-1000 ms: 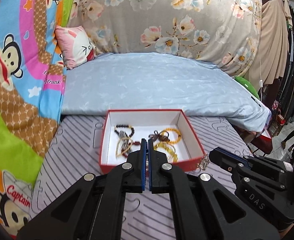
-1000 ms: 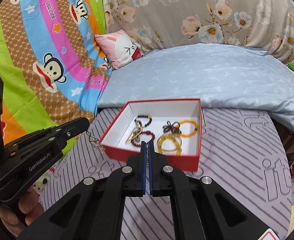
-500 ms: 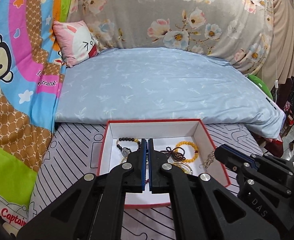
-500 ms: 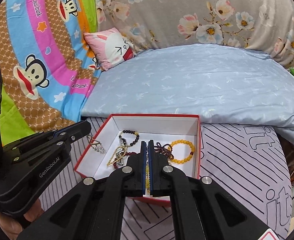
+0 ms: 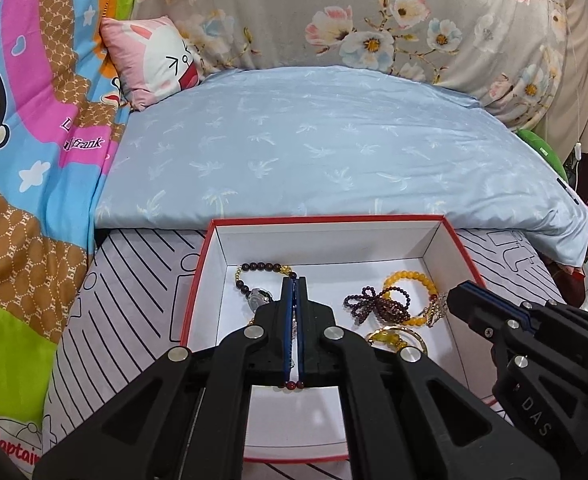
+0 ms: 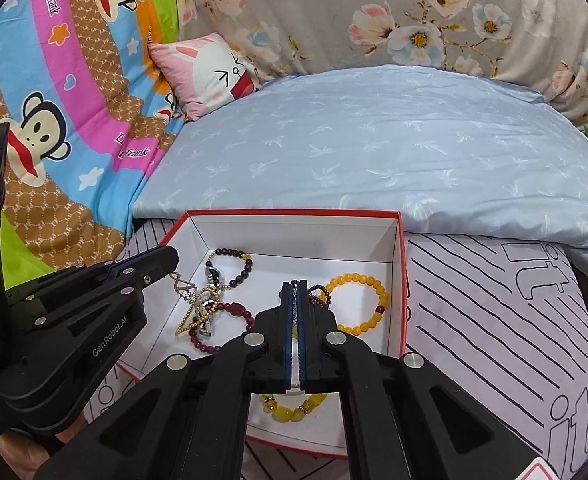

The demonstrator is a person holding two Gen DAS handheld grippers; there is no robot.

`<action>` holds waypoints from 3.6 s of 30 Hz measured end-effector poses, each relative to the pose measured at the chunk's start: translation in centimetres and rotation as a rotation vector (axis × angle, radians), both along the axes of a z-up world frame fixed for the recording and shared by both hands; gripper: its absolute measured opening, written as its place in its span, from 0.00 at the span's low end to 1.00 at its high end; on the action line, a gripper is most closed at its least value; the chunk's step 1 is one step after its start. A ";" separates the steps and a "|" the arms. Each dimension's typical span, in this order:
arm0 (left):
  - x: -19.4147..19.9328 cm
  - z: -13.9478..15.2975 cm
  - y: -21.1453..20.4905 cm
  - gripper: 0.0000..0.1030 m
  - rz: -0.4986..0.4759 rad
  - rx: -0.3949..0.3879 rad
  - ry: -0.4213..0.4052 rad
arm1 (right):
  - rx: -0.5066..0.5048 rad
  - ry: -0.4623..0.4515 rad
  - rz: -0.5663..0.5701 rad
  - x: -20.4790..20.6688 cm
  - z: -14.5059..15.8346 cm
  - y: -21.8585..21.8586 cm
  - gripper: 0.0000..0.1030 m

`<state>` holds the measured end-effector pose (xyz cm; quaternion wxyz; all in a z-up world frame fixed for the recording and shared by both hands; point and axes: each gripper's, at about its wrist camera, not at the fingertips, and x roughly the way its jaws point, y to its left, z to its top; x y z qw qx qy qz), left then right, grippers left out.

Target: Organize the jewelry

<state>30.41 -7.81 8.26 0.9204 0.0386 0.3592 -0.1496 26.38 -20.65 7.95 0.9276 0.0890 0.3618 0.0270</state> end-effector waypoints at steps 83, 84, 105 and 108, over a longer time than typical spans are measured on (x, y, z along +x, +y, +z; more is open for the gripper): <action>-6.5 -0.1 2.6 0.79 0.149 0.034 -0.013 | -0.129 -0.032 -0.157 -6.9 0.4 1.0 0.66; -6.7 -0.2 2.7 0.80 0.153 0.031 -0.016 | -0.143 -0.044 -0.164 -7.3 0.4 1.2 0.67; -8.8 -1.6 3.3 0.81 0.190 0.060 -0.026 | -0.175 -0.039 -0.172 -9.4 -0.7 2.3 0.68; -8.8 -1.5 3.3 0.81 0.193 0.058 -0.026 | -0.176 -0.039 -0.171 -9.4 -0.7 2.3 0.68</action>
